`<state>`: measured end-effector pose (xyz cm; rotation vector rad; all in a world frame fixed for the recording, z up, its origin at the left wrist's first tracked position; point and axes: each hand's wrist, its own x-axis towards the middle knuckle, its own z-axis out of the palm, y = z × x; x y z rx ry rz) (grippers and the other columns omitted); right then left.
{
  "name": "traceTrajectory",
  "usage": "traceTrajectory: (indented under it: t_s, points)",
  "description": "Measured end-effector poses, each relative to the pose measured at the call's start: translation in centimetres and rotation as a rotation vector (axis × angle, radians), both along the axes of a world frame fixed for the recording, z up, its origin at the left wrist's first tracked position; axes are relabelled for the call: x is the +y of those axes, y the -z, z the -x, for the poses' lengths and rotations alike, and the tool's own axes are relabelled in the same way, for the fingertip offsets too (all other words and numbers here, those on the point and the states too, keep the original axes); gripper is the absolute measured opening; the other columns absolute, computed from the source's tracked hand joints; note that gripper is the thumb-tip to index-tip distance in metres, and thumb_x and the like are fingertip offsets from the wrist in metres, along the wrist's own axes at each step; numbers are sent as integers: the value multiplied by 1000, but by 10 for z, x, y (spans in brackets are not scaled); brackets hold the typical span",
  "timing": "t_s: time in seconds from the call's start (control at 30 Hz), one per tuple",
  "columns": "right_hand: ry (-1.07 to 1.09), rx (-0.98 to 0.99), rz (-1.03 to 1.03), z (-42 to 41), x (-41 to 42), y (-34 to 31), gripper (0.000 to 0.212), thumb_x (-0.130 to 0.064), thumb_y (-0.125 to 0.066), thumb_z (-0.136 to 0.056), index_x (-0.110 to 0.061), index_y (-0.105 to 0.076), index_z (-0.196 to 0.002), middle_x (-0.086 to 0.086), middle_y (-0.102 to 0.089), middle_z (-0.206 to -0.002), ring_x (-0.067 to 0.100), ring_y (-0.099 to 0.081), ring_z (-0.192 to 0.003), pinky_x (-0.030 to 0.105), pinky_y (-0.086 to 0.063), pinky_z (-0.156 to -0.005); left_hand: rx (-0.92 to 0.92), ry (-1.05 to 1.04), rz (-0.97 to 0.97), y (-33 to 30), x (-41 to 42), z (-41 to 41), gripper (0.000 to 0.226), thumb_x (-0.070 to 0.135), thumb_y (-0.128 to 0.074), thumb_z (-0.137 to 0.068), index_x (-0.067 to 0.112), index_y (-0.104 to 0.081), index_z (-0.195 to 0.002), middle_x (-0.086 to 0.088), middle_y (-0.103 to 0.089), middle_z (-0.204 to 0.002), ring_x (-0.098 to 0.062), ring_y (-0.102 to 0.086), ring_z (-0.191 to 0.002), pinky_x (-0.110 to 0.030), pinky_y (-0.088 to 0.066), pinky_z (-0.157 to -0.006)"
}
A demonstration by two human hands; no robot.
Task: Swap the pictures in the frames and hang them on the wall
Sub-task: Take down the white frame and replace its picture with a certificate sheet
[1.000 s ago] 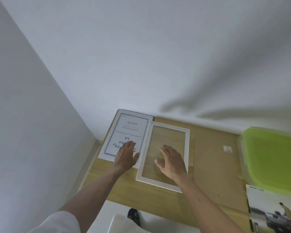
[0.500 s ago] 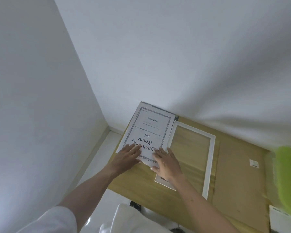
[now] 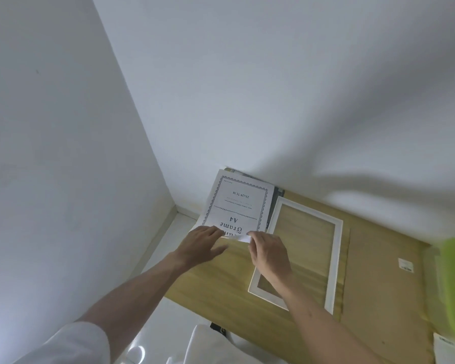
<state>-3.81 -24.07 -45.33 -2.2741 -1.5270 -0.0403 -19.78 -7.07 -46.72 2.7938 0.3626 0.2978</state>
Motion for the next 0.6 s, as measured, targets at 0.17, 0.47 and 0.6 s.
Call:
traceTrajectory:
  t_s: [0.17, 0.47, 0.6]
  points:
    - [64, 73, -201, -23, 17, -40, 19, -4, -65, -92, -11, -67, -109, -1, -70, -92, 17, -66, -76, 27, -53, -66, -148, -188, 97, -54, 17, -23, 17, 23, -61, -92, 16, -68, -106, 4, -72, -102, -24, -69, -80, -34, -53, -67]
    - [125, 785, -378, -65, 13, -151, 42, -37, -74, -87, -30, -57, -124, -19, -66, -115, -7, -58, -110, 7, -44, -83, -300, -216, 164, -175, 48, -69, 7, 24, -64, -93, 23, -71, -94, 18, -71, -96, -4, -66, -86, -30, -53, -80]
    - [92, 759, -347, -84, 4, -174, 25, -35, -79, -82, -31, -68, -105, -20, -70, -108, -7, -62, -106, 16, -50, -84, -285, -192, 169, -208, 52, -84, 8, 26, -63, -93, 25, -71, -94, 18, -71, -95, -5, -65, -88, -33, -54, -84]
